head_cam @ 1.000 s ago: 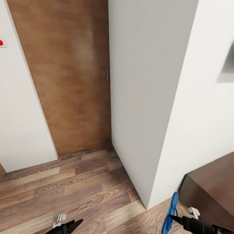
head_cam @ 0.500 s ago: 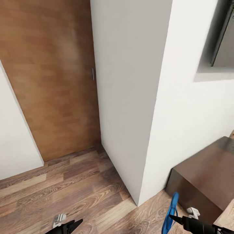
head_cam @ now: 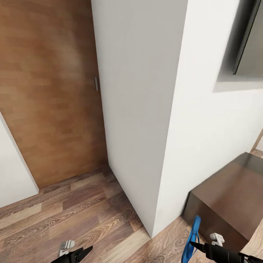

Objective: In the bedroom, move the book from the bed onto either nightstand, and place the two sandals side by side next to the bed.

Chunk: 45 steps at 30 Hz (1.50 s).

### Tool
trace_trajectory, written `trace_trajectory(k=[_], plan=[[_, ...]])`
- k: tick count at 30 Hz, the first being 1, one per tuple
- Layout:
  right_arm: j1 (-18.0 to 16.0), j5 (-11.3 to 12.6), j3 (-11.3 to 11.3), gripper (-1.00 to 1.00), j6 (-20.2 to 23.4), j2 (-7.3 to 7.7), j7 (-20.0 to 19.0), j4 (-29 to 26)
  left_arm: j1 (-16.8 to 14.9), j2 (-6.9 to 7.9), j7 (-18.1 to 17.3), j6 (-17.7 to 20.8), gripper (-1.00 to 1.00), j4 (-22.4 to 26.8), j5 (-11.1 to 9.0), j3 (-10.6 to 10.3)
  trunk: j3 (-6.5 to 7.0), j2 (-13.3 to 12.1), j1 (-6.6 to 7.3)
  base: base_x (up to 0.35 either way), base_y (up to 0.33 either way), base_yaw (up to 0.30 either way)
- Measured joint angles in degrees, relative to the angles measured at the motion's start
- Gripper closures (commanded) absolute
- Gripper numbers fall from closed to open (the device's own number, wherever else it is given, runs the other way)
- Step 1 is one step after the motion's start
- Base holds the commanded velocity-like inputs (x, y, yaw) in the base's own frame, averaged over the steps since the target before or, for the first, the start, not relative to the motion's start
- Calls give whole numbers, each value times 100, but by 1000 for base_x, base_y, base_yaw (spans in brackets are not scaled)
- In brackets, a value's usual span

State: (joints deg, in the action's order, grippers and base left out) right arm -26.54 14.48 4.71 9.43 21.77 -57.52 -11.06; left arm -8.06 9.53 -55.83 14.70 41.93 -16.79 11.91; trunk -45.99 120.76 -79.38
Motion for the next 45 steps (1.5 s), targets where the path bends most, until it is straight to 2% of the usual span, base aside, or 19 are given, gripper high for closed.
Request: trace_trajectory(k=[7,33,45], plan=[[3,2,0,100,0,-22,-3,-2,-2,0,1,1,-100,-2,1,-1,0,0,0,3,0,-125],[4,0,-2,100,0,-48,6,-2,-2,-4,1,0,-100,-2,1,-1,-1,0,0,0,0,-267],[0,0,3,100,0,-49,6,0,0,1,2,0,-100,0,0,0,-19,0,1,196,0,-38]])
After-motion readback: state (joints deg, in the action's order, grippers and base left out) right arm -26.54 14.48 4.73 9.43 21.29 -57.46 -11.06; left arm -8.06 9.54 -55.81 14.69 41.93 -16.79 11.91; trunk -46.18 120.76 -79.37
